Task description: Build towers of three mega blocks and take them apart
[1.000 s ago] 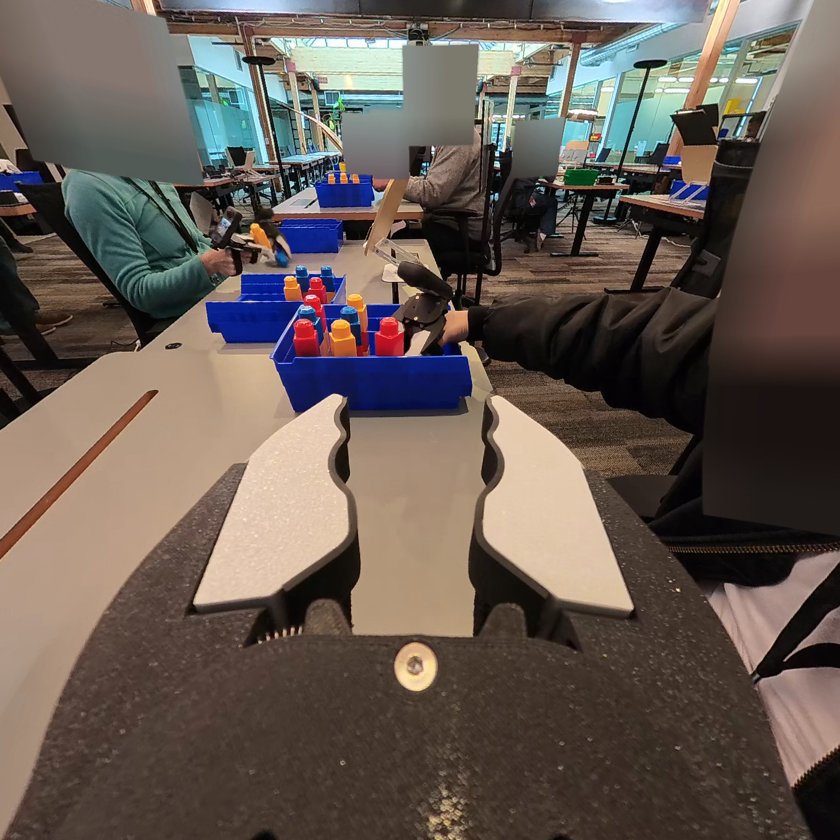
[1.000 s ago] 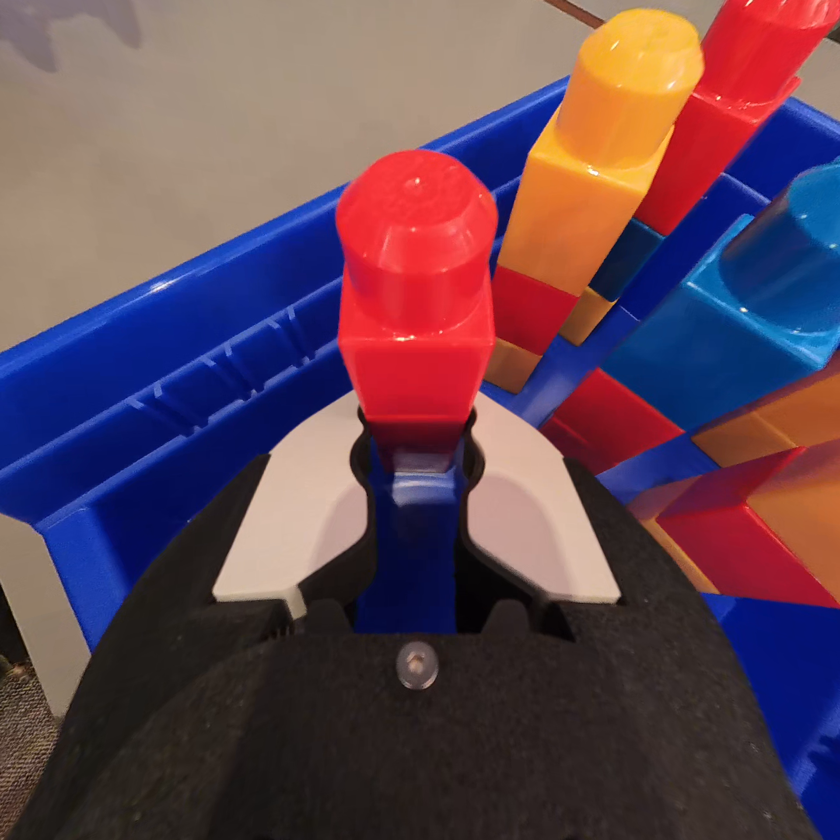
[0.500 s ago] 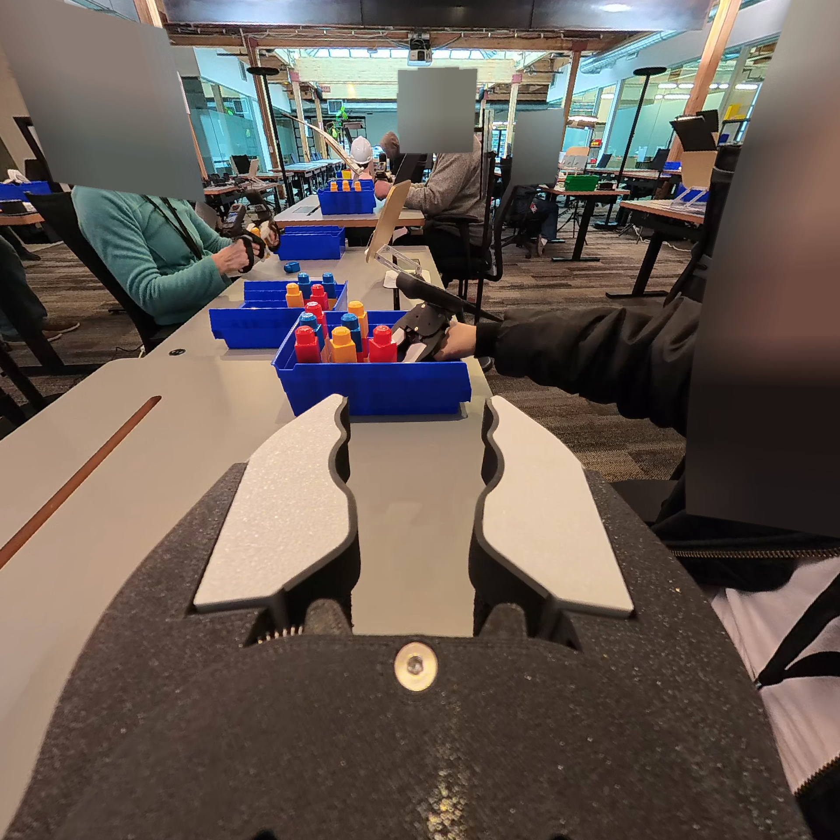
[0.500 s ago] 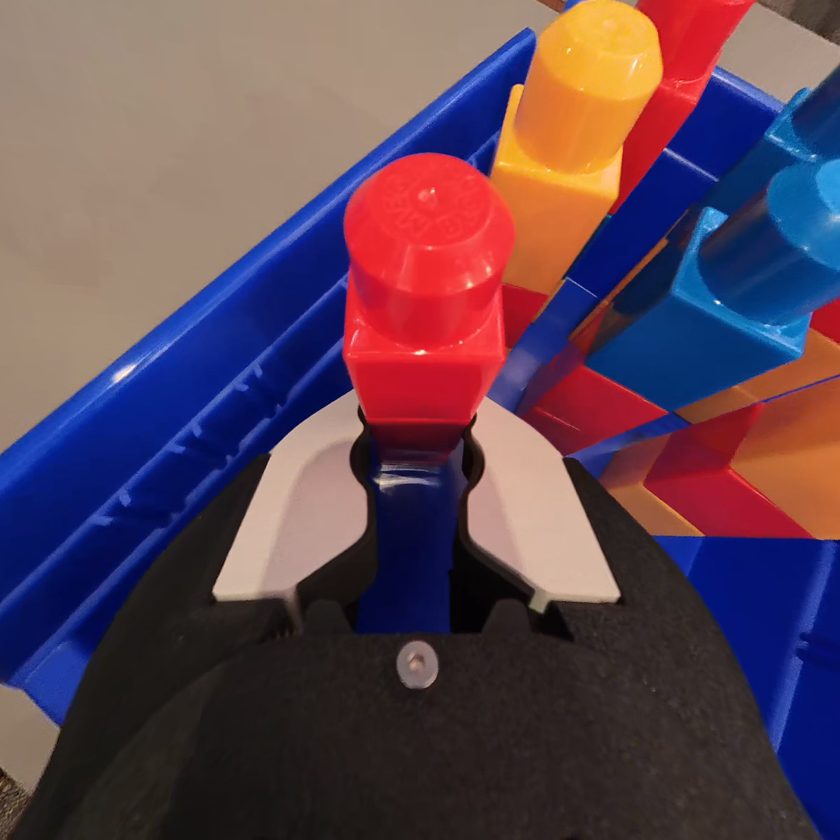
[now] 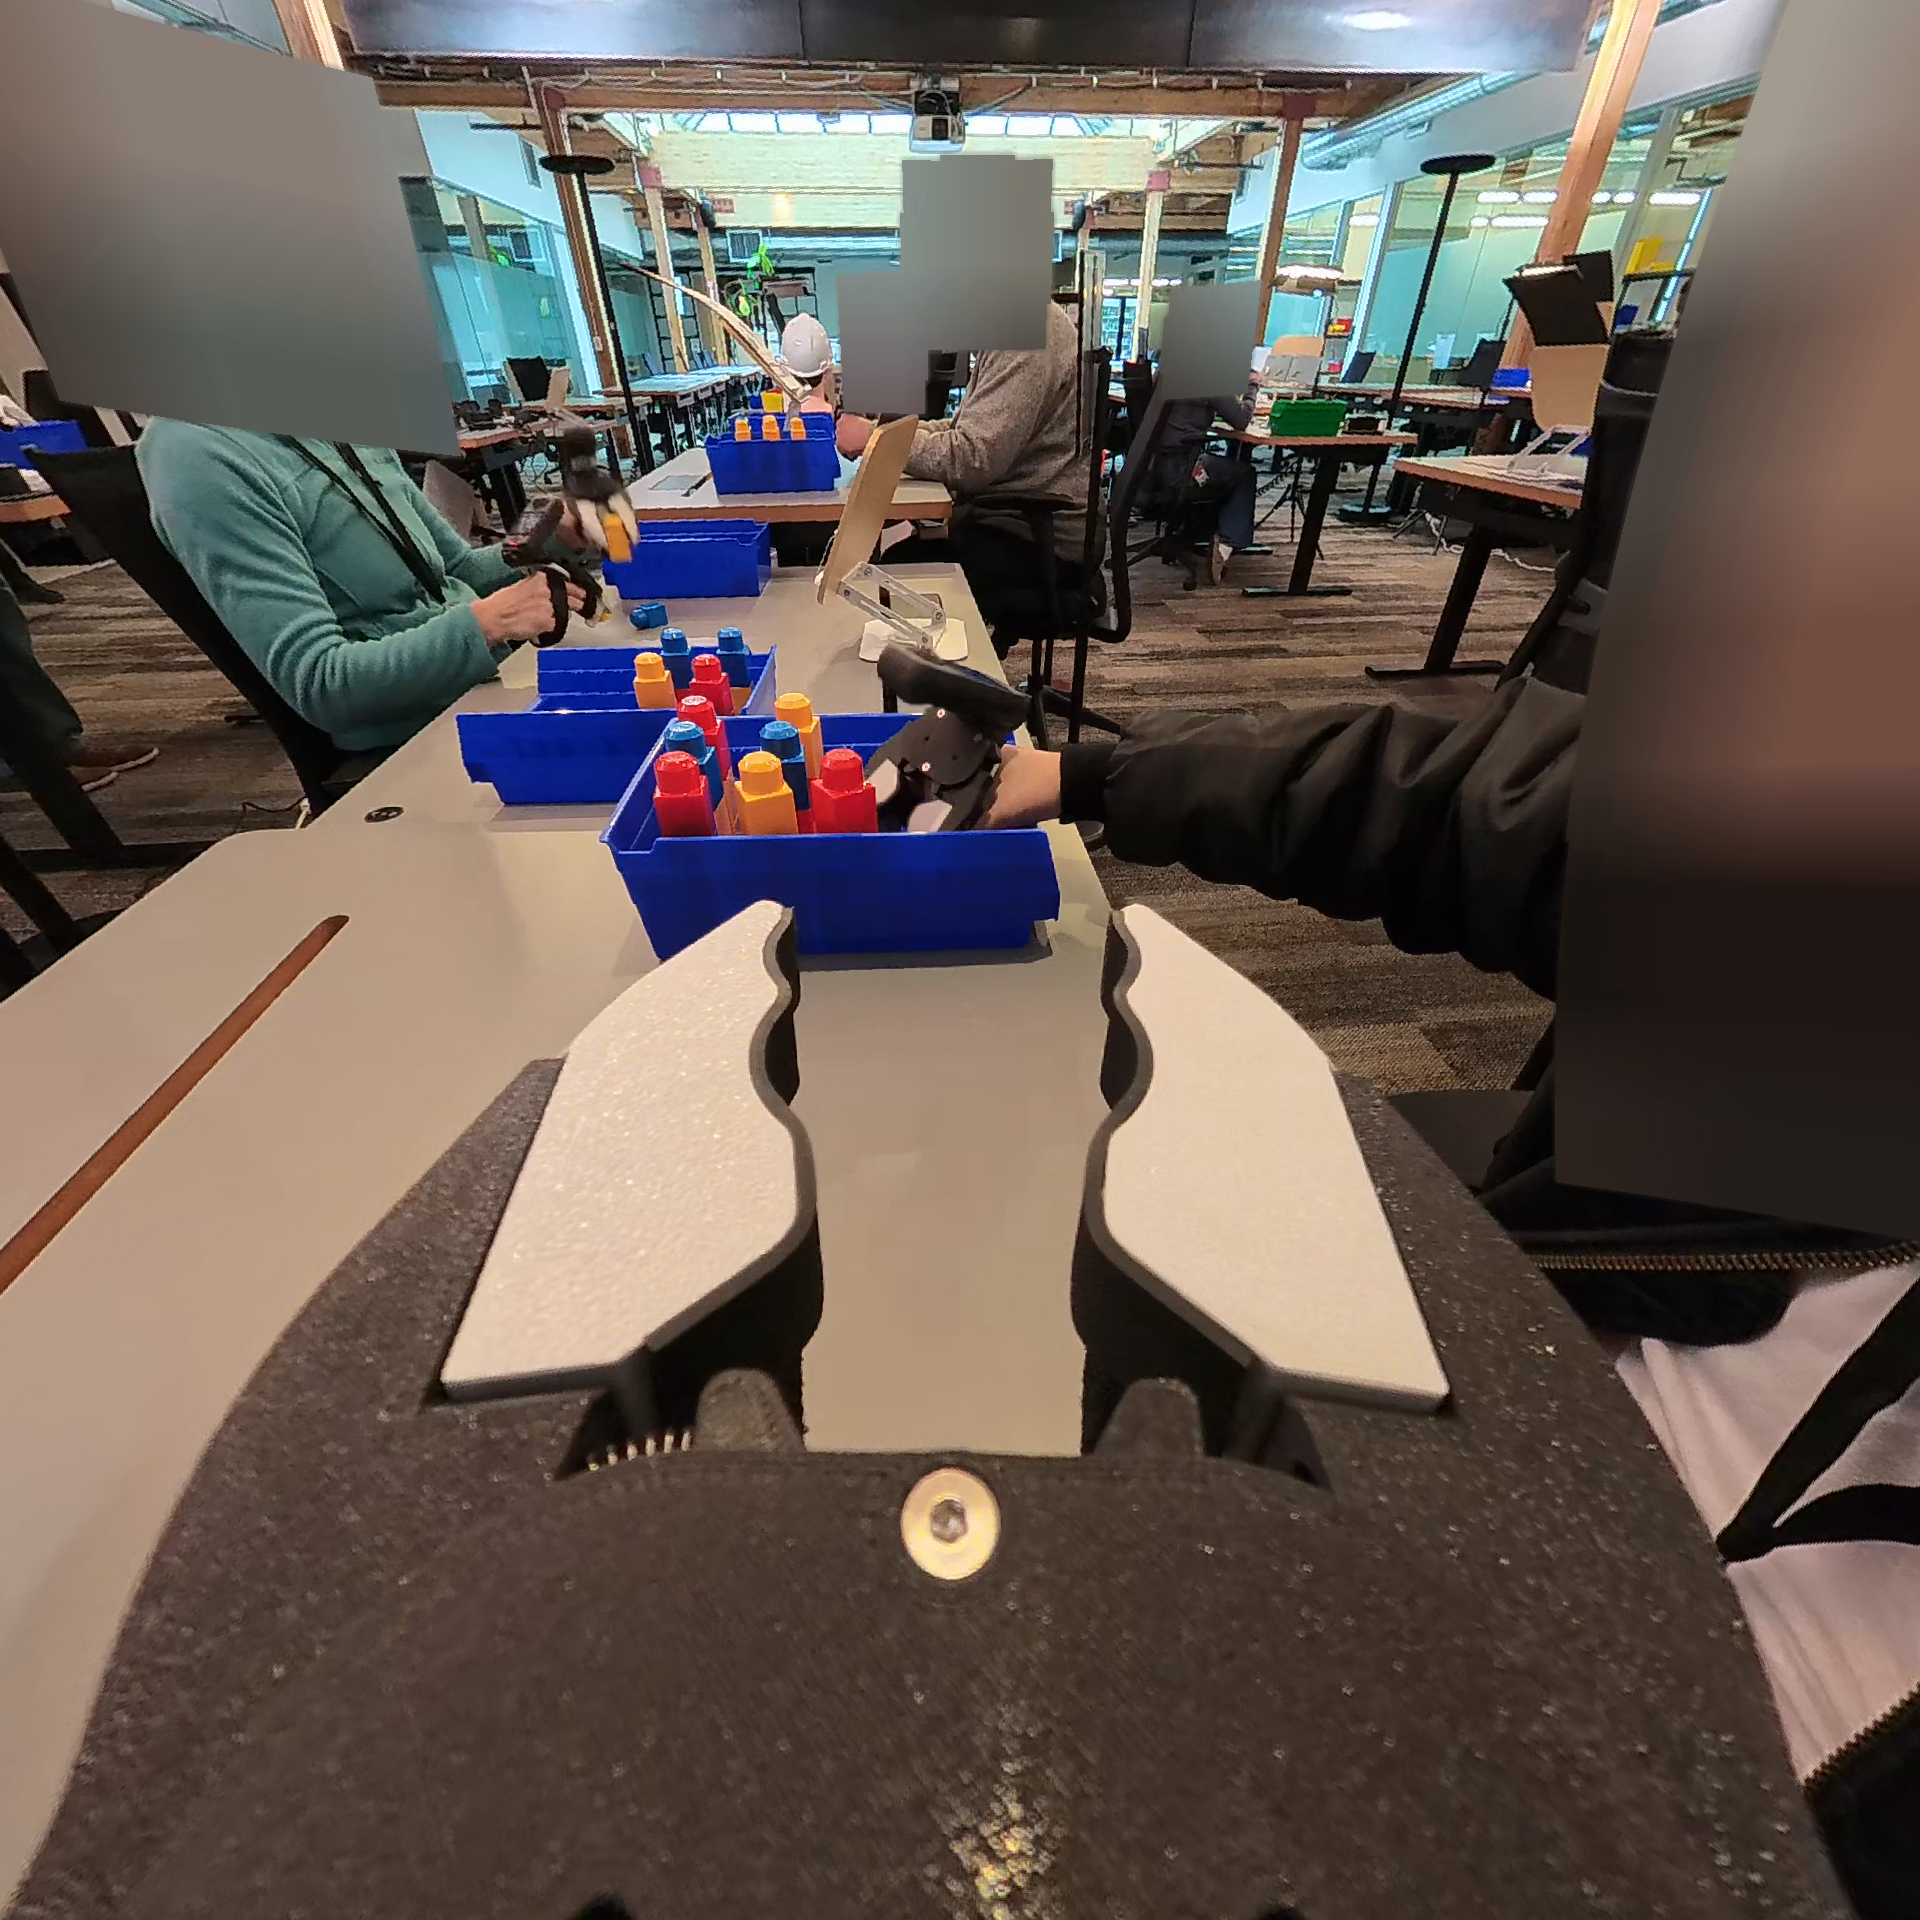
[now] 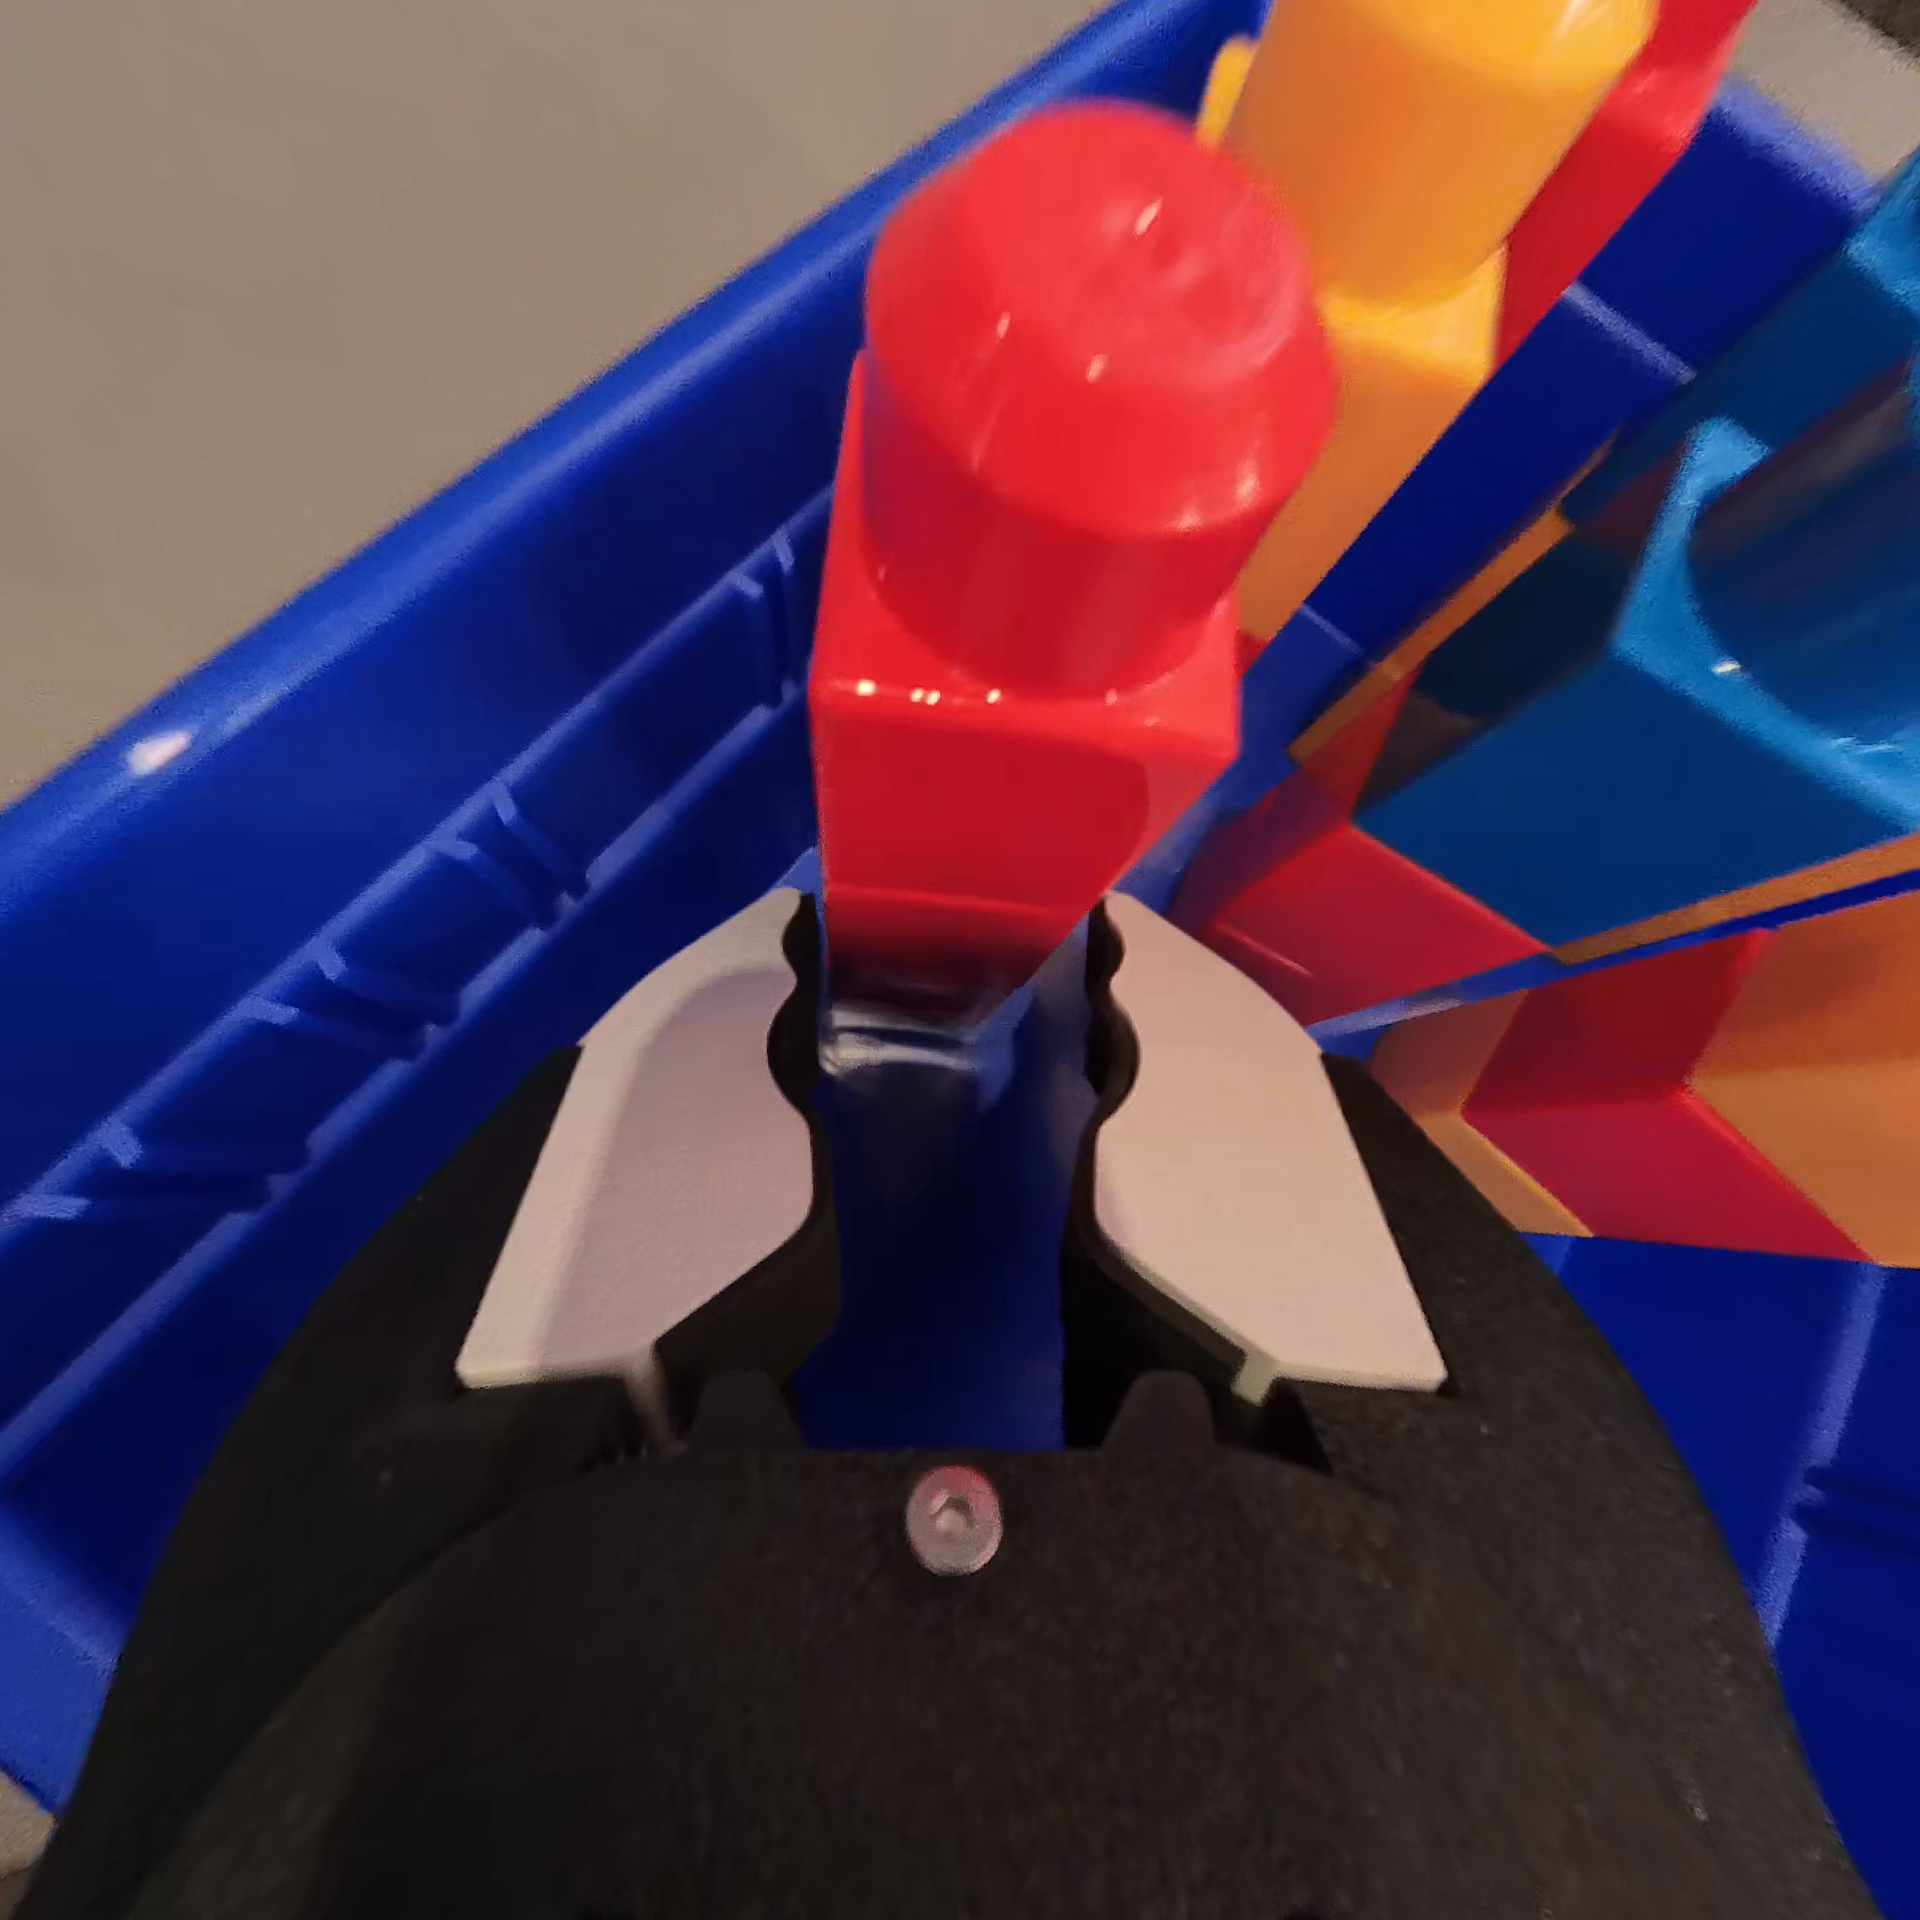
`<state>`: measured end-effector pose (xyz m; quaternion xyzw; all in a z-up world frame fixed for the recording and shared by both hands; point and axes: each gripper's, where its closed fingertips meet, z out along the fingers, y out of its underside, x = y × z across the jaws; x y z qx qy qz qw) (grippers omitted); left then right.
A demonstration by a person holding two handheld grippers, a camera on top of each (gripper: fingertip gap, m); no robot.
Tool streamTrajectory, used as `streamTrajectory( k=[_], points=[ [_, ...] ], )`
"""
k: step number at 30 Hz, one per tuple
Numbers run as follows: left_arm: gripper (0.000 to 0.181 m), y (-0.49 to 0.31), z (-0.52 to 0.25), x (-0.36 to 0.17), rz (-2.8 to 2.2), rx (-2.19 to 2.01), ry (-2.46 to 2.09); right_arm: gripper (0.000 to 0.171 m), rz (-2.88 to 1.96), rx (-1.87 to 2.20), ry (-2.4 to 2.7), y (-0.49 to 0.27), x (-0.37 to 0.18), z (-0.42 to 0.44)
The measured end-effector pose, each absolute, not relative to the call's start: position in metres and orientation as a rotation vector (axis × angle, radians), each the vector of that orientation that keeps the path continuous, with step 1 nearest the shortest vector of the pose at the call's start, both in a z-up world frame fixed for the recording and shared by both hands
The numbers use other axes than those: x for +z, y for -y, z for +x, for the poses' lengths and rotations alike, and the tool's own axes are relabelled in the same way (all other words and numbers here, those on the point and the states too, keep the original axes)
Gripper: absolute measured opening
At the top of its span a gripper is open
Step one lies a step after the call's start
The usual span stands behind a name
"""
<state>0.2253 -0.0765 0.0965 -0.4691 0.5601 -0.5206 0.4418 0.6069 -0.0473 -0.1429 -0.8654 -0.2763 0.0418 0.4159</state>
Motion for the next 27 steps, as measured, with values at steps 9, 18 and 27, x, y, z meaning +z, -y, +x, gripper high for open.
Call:
streamTrajectory(
  k=[9,18,27],
  points=[
    [0.057,0.081,0.224,0.1,-1.151,-1.293,-1.396,0.058,-2.163,0.035,0.722,0.061,-0.111,0.618],
    [0.064,0.095,0.205,0.11,-1.157,-1.26,-1.372,0.061,-2.257,-0.096,0.826,0.107,-0.039,0.622],
    [0.062,0.071,0.054,0.1,-1.463,-0.88,-0.955,0.062,-1.996,0.017,0.871,0.115,0.069,0.517]
  ],
)
